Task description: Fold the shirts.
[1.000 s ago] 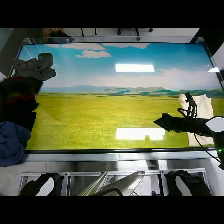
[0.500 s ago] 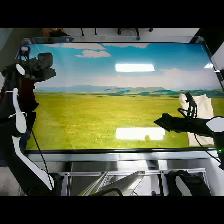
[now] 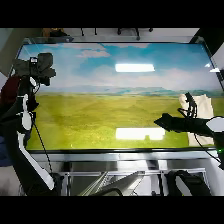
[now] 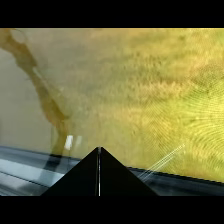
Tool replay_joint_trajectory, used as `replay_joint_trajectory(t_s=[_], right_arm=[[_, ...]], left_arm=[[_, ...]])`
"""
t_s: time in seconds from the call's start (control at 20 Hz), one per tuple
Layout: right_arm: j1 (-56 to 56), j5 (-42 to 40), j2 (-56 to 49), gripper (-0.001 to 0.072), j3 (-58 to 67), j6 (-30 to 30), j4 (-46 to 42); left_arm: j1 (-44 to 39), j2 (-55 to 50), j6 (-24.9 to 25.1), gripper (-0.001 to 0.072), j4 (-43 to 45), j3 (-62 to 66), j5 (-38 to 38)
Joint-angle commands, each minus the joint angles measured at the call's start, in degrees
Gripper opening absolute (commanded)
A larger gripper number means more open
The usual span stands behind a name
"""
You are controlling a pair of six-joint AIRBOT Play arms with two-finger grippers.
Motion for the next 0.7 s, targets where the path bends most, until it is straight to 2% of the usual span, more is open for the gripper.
replay_joint_trajectory(t_s=[0.0,0.15,0.45,0.5,0.6,0.65], right_arm=[[0.04,0.0,0.04,0.0022,-0.02,0.02,0.0],[0.04,0.0,0.04,0.0022,-0.02,0.02,0.0],[0.04,0.0,0.04,0.0022,-0.02,0.0,0.0],[0.04,0.0,0.04,0.0022,-0.02,0.02,0.0],[0.04,0.0,0.04,0.0022,-0.02,0.02,0.0],[0.04,0.0,0.04,0.0022,-0.02,0.02,0.0]], left_arm=[[0.02,-0.76,0.87,0.07,0.0,-0.09,5.57],[0.04,-0.15,1.03,0.07,0.02,-0.07,6.51],[0.13,-2.4,9.2,0.0698,0.04,0.17,15.28],[0.17,-3.41,11.17,0.0656,0.04,0.17,15.54],[0.5,-4.94,15.96,0.0247,0.02,0.17,15.41],[0.57,-5.22,17.57,0.0218,0.04,0.2,15.85]])
